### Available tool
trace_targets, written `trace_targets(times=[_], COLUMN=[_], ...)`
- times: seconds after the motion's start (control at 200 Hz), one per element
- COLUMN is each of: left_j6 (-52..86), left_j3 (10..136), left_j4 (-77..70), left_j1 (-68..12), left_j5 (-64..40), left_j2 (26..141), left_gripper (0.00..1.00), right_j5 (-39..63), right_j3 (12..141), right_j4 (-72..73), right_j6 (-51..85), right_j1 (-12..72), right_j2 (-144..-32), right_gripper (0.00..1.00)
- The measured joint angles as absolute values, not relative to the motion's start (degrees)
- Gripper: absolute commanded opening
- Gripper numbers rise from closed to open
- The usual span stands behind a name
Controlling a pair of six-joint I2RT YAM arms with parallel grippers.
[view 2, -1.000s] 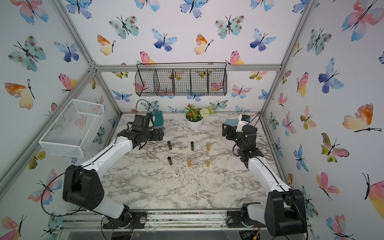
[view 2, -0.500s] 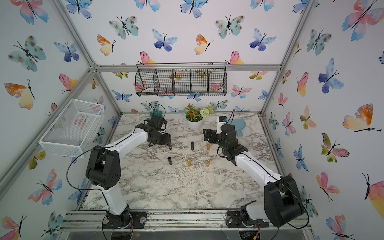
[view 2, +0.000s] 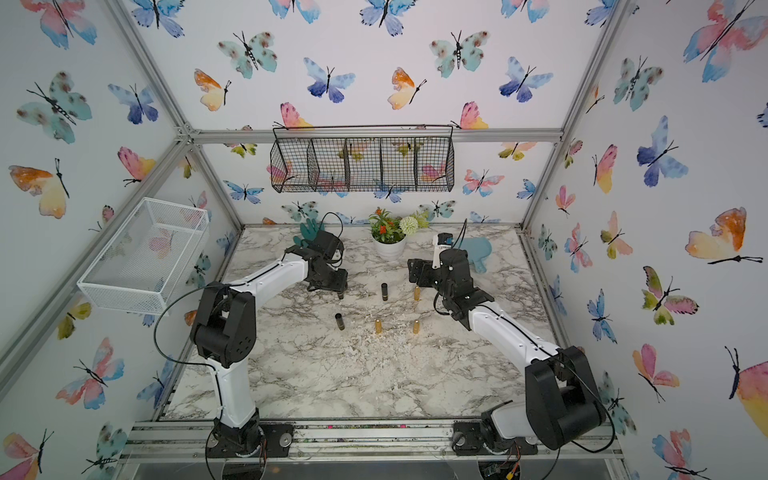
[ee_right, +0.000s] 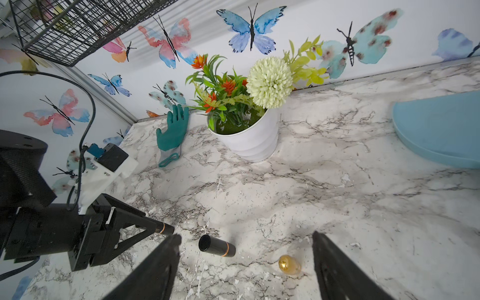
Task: Open the lipstick cap
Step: Pick up the lipstick at the center of the board.
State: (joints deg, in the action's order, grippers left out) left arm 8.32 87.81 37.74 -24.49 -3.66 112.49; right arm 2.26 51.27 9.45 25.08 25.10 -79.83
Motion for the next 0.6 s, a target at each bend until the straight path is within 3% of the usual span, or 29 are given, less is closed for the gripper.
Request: trace_targets(times=[0.601], left_j6=[7.7], left_j3=[91.2], left_j4=[40.3], left_j1=[-25.0], left_j5=[-1.8], left_j2=[116.1], left_gripper=[0.29], right_j5=[2.3], right_j3=[51.3], right_j4=[9.9], right_j6=[24.1], right_j1=[25.1], right_j2=[-80.7], right_gripper=[0.82])
